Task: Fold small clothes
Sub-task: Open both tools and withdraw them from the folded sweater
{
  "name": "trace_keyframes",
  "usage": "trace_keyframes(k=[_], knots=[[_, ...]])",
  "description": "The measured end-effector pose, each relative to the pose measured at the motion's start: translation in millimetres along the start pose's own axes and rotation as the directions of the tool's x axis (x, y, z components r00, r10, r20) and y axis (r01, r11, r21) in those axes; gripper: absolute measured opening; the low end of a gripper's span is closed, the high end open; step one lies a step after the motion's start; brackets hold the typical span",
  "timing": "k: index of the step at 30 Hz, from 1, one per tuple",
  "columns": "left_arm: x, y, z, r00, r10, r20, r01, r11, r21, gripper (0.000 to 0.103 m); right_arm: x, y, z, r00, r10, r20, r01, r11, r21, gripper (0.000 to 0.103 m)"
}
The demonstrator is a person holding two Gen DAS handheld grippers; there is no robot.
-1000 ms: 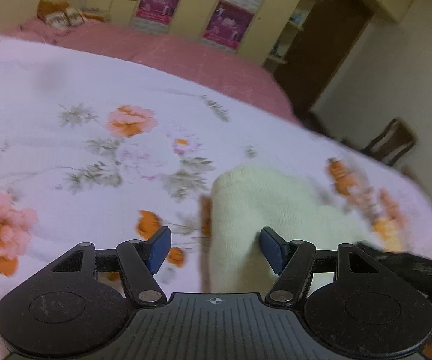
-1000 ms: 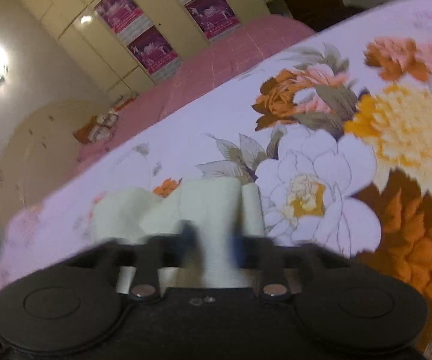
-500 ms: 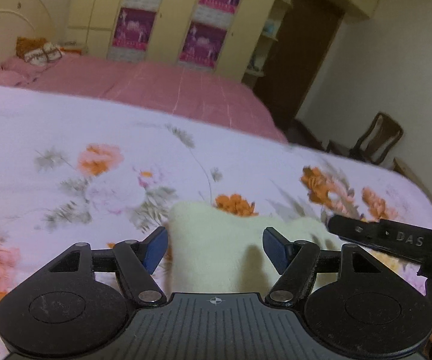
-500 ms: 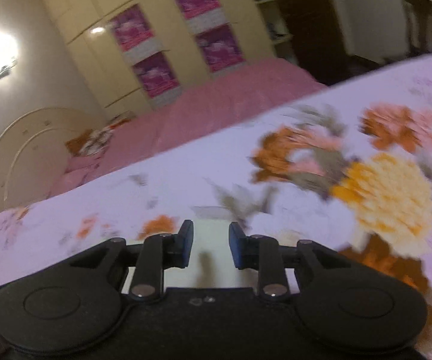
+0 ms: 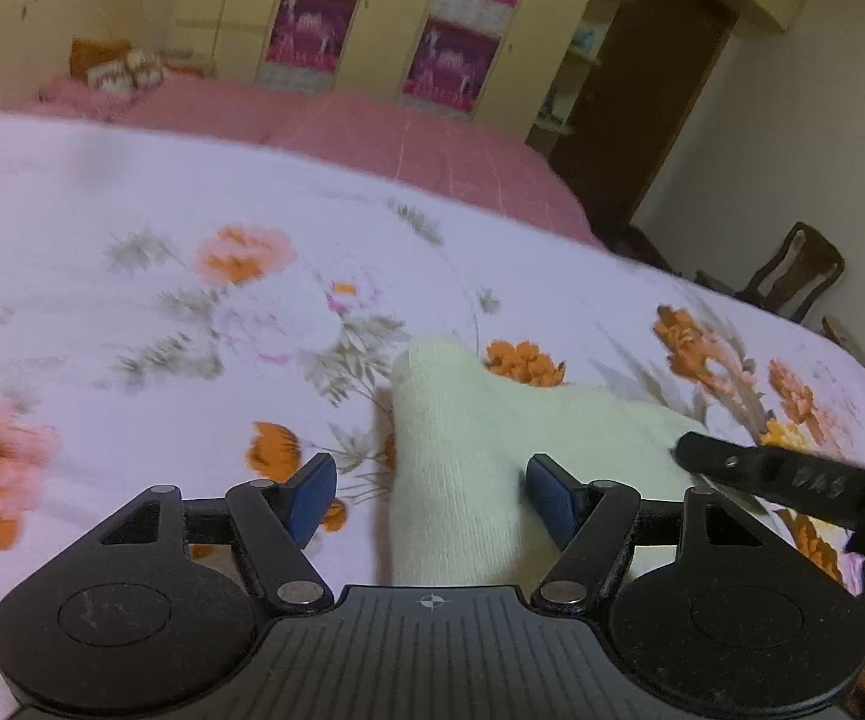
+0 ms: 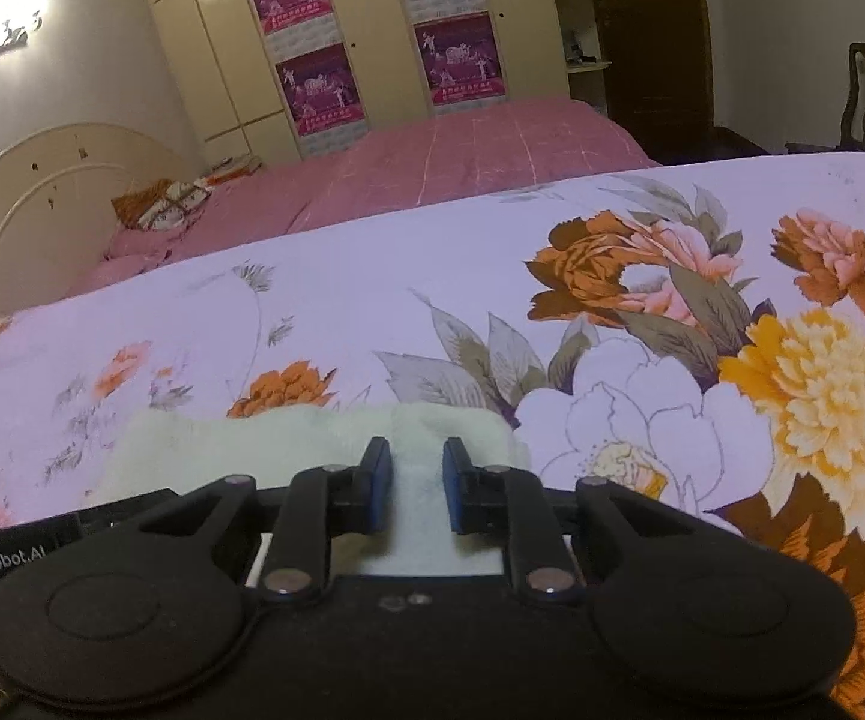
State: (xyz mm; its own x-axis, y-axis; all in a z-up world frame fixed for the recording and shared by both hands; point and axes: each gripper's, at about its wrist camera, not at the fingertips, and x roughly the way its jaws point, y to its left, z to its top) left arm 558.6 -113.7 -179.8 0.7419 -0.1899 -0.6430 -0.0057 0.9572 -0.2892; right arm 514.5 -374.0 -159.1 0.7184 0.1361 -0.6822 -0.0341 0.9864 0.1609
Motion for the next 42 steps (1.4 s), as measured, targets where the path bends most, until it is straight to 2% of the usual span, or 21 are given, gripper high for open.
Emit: trace_keyframes(k=[2,4,8,9,10,11,16,20,23,26,30,34,37,40,42], knots=[[-19,3,-6,0.999,-0.02,0.027,0.019,1.0,0.023,0.07,-19,3,-2,0.999,0.025,0.033,-0.026,0.999,0.025,0.025],[-30,5,-12,0.999,-0.029,0.037,0.028,0.999,0.036,0.07,-39,9,-8,0.997,0.048,0.065,-0.048,0.999,-0.004,0.025],[-28,11,-26,0.999,-0.035,-0.017,0.036,0.999,0.028,0.071,-58,18,-35,0.998,0.049,0.045,-0.047,0.998,-0.051,0.023],[-23,12,-29,0.999,-0.034,-0.033,0.035,0.999,0.027,0.075,-53,19,-43,1.0,0.013,0.028,-0.011,0.996,-0.086,0.023],[-21,14,-30,0.999,-0.02,-0.034,0.021,1.0,0.018,0.085,-50,19,-49,1.0,-0.007,0.029,0.01,0.994,-0.111,0.023],[-20,14,-30,0.999,0.002,-0.035,-0.002,1.0,0.019,0.087,-48,17,-54,0.999,-0.01,0.051,0.016,0.991,-0.13,0.023],[-32,12,-26,0.999,0.018,-0.044,-0.017,0.999,0.034,0.087,-53,24,-46,0.999,-0.033,0.019,0.035,0.99,-0.135,0.024],[-61,14,-37,1.0,-0.009,-0.011,0.01,0.997,0.083,0.087,-91,25,-51,0.998,-0.005,0.065,0.011,0.996,-0.092,0.027],[-67,20,-52,0.999,-0.018,-0.04,0.021,0.997,0.074,0.087,-112,26,-68,0.997,0.01,0.074,-0.003,0.995,-0.101,0.027],[-61,21,-62,0.998,-0.003,-0.058,0.008,0.996,0.086,0.087,-101,27,-89,0.999,-0.04,0.001,0.04,0.987,-0.153,0.024],[-68,19,-60,0.998,0.007,-0.067,-0.001,0.996,0.093,0.087,-99,34,-91,0.998,-0.063,-0.001,0.062,0.98,-0.187,0.024],[-86,17,-69,0.998,-0.011,-0.063,0.019,0.992,0.126,0.087,-126,34,-89,1.0,-0.012,0.024,0.015,0.992,-0.124,0.027],[-89,18,-86,0.996,-0.007,-0.09,0.019,0.991,0.129,0.087,-135,36,-103,1.0,-0.009,0.004,0.009,0.993,-0.119,0.027],[-88,16,-94,0.997,0.005,-0.075,0.008,0.985,0.17,0.087,-131,32,-125,0.998,-0.036,-0.05,0.03,0.993,-0.117,0.026],[-86,14,-93,0.997,0.011,-0.08,0.003,0.984,0.18,0.087,-128,30,-138,0.999,-0.045,-0.029,0.041,0.991,-0.124,0.026]])
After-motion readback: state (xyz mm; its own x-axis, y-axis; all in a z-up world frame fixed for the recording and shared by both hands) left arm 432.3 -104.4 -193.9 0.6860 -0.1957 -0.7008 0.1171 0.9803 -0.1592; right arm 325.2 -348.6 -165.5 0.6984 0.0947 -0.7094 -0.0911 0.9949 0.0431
